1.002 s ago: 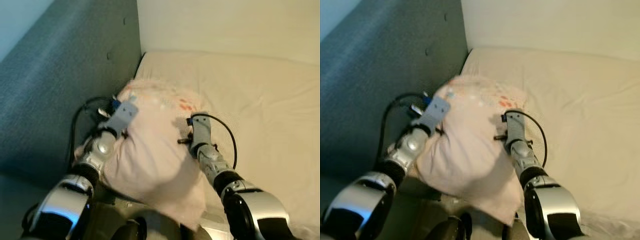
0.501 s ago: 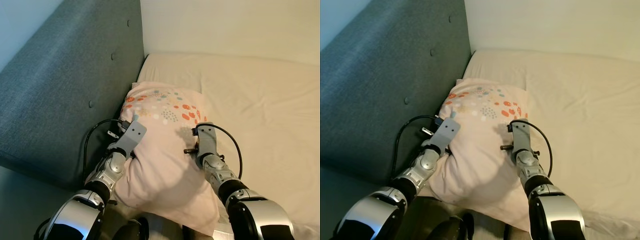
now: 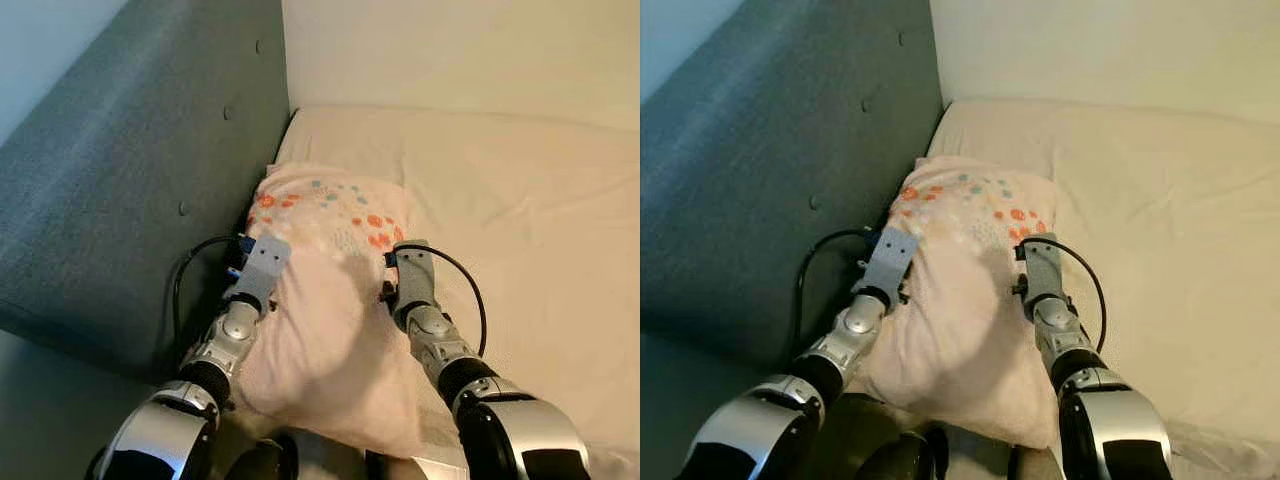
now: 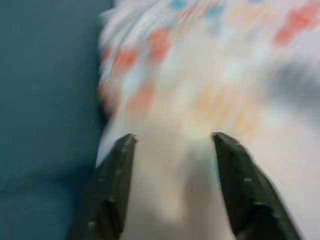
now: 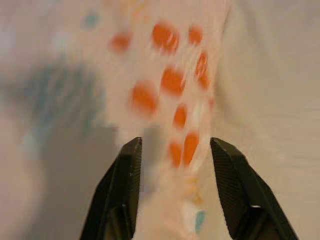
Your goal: Clean up the room
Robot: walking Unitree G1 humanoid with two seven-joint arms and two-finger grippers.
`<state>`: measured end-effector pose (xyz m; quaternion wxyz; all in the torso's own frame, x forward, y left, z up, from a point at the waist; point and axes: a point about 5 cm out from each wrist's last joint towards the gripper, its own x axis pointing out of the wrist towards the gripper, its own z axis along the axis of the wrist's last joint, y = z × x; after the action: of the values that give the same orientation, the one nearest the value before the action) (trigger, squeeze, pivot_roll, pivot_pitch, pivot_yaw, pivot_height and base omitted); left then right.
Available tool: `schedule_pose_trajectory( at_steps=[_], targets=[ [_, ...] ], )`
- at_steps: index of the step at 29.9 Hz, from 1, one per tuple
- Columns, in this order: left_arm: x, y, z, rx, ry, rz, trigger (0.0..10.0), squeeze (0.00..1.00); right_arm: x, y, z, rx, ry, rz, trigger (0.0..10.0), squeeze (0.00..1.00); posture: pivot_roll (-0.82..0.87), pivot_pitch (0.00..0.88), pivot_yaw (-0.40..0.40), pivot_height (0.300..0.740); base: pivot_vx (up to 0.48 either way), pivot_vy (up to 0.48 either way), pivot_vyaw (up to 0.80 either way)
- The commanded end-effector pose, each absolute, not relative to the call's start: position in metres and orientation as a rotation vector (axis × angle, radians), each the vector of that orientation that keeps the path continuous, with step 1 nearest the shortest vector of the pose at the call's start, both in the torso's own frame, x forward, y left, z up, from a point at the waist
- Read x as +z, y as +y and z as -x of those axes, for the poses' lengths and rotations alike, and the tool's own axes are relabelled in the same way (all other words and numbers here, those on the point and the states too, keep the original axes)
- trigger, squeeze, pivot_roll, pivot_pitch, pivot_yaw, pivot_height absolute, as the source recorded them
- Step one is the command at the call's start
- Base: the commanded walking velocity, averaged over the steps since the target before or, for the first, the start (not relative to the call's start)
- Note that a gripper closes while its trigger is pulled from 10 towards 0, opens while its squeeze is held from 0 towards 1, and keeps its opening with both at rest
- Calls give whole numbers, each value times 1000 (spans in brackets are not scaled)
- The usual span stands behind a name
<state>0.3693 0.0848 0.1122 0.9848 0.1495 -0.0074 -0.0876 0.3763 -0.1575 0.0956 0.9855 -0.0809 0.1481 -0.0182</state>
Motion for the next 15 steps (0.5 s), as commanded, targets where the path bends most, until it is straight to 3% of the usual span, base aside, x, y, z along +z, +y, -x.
schedule_pose_trajectory(
  at_steps=[1,5,6,7,15],
  targets=[
    [103,77,-363,-235,7,-281,10000,1000,87,-161,-371,-73,326,195,10000,0,108,374,73,740,0,0,0],
    [97,73,-359,-293,28,-286,10000,1000,89,-169,-371,-131,316,224,10000,0,108,374,73,740,0,0,0],
    [94,73,-357,-310,36,-297,10000,655,91,-172,-372,-157,306,241,10000,0,108,370,77,740,0,0,0],
    [93,74,-356,-337,34,-305,10000,0,96,-177,-374,-189,282,258,10000,0,108,370,77,740,0,0,0],
    [111,91,-364,-370,-34,-254,10000,0,123,-182,-385,-248,168,217,10000,0,92,349,76,740,0,0,0]
  ],
)
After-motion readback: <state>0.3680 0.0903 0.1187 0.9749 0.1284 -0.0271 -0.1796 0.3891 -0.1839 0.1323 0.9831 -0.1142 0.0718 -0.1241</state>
